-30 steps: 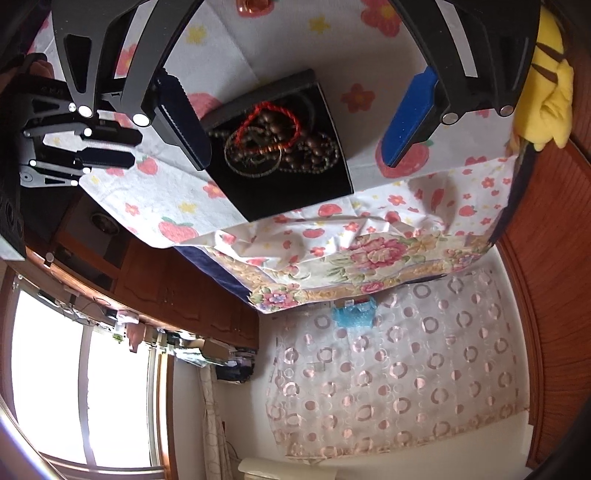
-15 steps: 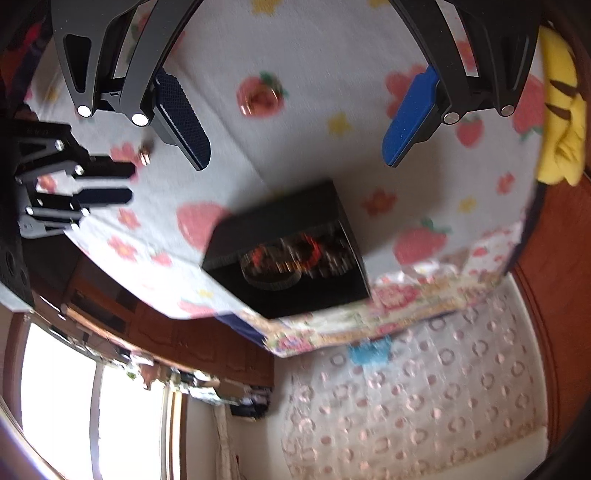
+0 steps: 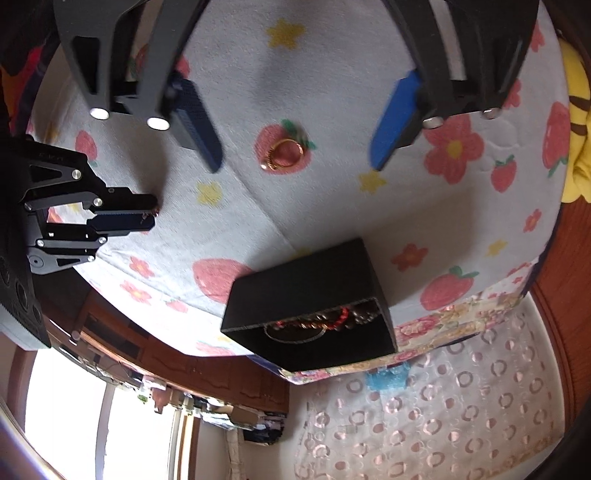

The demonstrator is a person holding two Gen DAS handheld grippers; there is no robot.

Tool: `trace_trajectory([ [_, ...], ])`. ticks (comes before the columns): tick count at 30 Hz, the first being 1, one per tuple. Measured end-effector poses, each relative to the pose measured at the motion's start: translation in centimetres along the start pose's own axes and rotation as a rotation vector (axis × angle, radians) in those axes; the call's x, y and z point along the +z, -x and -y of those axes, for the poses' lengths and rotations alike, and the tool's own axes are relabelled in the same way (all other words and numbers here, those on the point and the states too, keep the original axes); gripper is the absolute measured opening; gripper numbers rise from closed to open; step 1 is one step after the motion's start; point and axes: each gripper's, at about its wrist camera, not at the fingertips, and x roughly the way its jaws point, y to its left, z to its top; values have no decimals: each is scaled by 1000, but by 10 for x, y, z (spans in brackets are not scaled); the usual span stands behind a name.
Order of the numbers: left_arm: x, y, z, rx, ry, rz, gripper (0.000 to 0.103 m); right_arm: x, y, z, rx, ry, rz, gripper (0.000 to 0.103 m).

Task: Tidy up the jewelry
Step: 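Grasp the gold ring with the left tool while the right grasps the gold flower charm, then drop the gold ring in the box with left tool while the right drops the charm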

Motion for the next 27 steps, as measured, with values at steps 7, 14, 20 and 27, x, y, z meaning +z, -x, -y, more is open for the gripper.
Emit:
trace_trajectory([
  [7,-1,-5,8,1,-26,-18,39,0,9,7,0,-28,36,16],
  [14,-2,-3,7,7,-29,-6,23,3,14,10,3,-42,54,16],
  [20,1,1,5,-2,-19,10,23,7,17,15,-3,-48,69,17],
  [27,17,8,0,12,-9,48,23,36,22,25,1,-57,122,17],
])
